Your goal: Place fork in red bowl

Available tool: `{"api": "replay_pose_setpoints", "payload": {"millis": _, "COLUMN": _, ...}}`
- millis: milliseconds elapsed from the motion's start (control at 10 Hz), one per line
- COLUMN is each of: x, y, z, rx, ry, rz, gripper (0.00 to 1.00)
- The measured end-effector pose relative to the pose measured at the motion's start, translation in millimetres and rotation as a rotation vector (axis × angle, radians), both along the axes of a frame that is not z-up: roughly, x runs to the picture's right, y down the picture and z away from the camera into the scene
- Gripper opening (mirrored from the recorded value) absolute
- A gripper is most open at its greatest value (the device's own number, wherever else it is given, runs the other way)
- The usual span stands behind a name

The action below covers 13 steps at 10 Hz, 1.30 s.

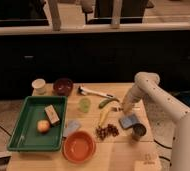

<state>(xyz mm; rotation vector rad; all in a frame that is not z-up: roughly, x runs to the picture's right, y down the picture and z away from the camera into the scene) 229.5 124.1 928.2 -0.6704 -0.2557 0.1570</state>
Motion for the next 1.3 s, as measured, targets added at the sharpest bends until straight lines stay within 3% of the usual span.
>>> {"api": "replay_pose_setpoints", "payload": {"millis": 200, "x": -4.2, "y": 3.4, "z": 1.1, "rx": -0.009, "ry": -0.007, "rz": -0.001, "gripper": 0.37}}
{"api": "replay_pose_setpoints", "payload": {"millis": 400, "x": -5.6, "y": 2.9, "z": -1.6, "rx": -0.015, "ry": -0.009, "rz": -0.008, "gripper": 0.14}}
{"api": "replay_pose_setpoints", "payload": {"millis": 600, "x": -5.9, "y": 2.9, "z": -2.1, "rx": -0.016, "ry": -0.01, "rz": -0.008, "gripper": 0.01}}
{"api": "replay_pose_setpoints", "payload": {"millis": 1300, "x": -11.4, "y": 8.7, "z": -4.1, "rx": -0.039, "ry": -0.022, "rz": -0.017, "gripper": 0.0}}
